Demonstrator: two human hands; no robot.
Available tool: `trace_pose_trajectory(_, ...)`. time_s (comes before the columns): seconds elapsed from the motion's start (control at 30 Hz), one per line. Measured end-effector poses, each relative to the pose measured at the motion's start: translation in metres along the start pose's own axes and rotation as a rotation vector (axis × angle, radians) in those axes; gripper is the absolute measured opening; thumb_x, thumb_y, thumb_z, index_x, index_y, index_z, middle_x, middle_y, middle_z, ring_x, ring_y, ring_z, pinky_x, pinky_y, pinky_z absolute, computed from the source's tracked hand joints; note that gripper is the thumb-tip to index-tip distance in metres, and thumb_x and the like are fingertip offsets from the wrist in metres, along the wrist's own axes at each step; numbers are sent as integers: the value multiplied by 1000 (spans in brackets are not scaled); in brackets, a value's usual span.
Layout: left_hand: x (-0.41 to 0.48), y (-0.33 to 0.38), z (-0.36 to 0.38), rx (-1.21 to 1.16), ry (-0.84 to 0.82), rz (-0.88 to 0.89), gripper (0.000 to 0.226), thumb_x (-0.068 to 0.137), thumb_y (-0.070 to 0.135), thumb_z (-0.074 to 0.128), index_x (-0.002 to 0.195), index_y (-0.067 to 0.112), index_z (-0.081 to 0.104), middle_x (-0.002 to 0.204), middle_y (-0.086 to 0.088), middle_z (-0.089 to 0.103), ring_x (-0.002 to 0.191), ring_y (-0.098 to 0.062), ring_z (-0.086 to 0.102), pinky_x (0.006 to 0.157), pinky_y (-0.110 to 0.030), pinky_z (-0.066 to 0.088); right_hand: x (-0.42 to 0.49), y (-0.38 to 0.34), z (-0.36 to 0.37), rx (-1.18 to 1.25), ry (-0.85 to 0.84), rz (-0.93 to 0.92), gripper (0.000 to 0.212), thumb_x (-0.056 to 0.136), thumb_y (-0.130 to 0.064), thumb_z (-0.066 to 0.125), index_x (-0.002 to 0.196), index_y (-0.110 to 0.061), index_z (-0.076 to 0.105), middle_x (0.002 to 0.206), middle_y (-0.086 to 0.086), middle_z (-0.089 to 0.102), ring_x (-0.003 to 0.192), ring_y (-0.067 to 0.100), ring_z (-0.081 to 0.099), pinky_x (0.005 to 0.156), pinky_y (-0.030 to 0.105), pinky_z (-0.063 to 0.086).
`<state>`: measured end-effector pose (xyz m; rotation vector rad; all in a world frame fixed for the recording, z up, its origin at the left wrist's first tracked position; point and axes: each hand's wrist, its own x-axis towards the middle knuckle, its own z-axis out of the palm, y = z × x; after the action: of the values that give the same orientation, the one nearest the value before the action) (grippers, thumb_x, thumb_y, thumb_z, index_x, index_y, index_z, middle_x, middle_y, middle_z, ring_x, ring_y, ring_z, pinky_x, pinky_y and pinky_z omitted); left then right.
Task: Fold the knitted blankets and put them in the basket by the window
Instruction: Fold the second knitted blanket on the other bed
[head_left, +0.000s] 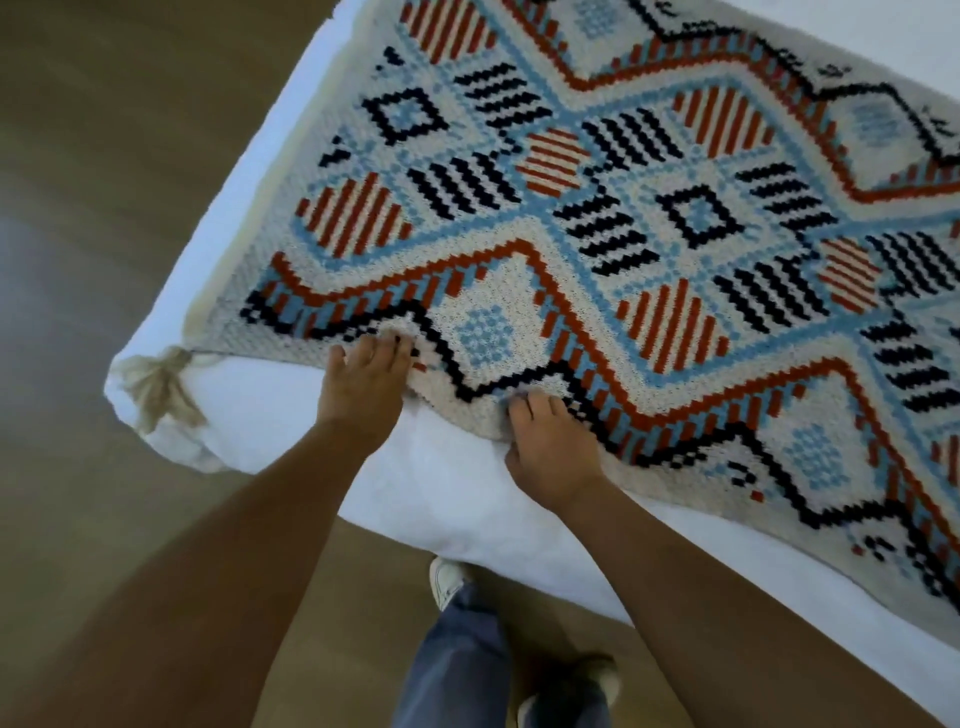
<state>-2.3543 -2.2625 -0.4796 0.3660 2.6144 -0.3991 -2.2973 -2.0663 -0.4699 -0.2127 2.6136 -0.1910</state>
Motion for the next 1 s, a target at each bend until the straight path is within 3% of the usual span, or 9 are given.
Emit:
trace_pose_trajectory(0.17,12,-53,13,-26,-38,-138,60,102,19,27,151,10,-6,160,-8,-7,148,-28,1,116,-53,8,45,-61,-3,-93,-14,-93,50,93,-5,43,140,-8,29,140,15,34,124,33,38,80,40,49)
trace_pose_trajectory(0.33,17,-124,31,-42,-84,-285,56,101,14,22,151,7,-3,160,-10,-3,148,-29,2,115,-56,5,75,-120,-12,-128,-26,-222,52,89,7,40,139,-4,33,138,17,43,123,31,47,92,39,46)
trace_pose_trajectory(0.4,14,-159,43,25,-105,-317,54,101,13,20,151,7,0,160,-10,1,148,-30,5,115,-56,7,77,-143,-6,-105,3,-275,46,89,4,44,134,-3,38,131,18,49,114,31,52,85,37,49)
trace_pose_trajectory(0.47,8,-190,55,71,-108,-331,54,101,16,22,151,9,3,159,-11,8,147,-30,12,115,-54,10,84,-158,1,-95,111,-266,44,80,-8,66,118,-4,45,111,15,59,95,28,59,62,32,50)
trace_pose_trajectory(0.53,2,-202,63,75,-93,-301,55,101,18,26,151,11,4,158,-10,17,145,-30,19,115,-53,13,90,-166,-1,-113,163,-201,61,61,-21,83,106,-8,44,94,11,62,79,23,61,50,26,47)
trace_pose_trajectory(0.67,5,-188,80,-41,-2,-253,58,101,19,28,152,14,0,155,-10,24,138,-33,32,112,-50,21,106,-173,-3,-182,14,-177,58,90,-15,58,137,-8,24,135,14,39,121,27,43,85,33,48)
trace_pose_trajectory(0.77,7,-185,86,-178,102,-256,58,97,11,36,151,11,15,139,-18,44,115,-39,52,97,-47,37,119,-184,-10,-220,-35,-155,62,84,-5,62,136,-8,28,136,14,40,123,27,44,85,35,49)
trace_pose_trajectory(0.87,6,-197,90,-264,109,-282,53,97,7,36,148,5,23,134,-22,43,117,-40,46,94,-47,38,126,-198,-13,-293,-110,-104,61,83,-6,64,134,-2,30,135,17,43,122,28,47,84,36,49)
trace_pose_trajectory(1.0,1,-242,91,-139,212,-320,50,83,-2,59,132,-1,50,115,-26,55,97,-43,57,75,-45,50,133,-221,-9,-245,-54,-174,53,87,-6,58,131,3,30,133,20,45,118,28,51,88,32,47)
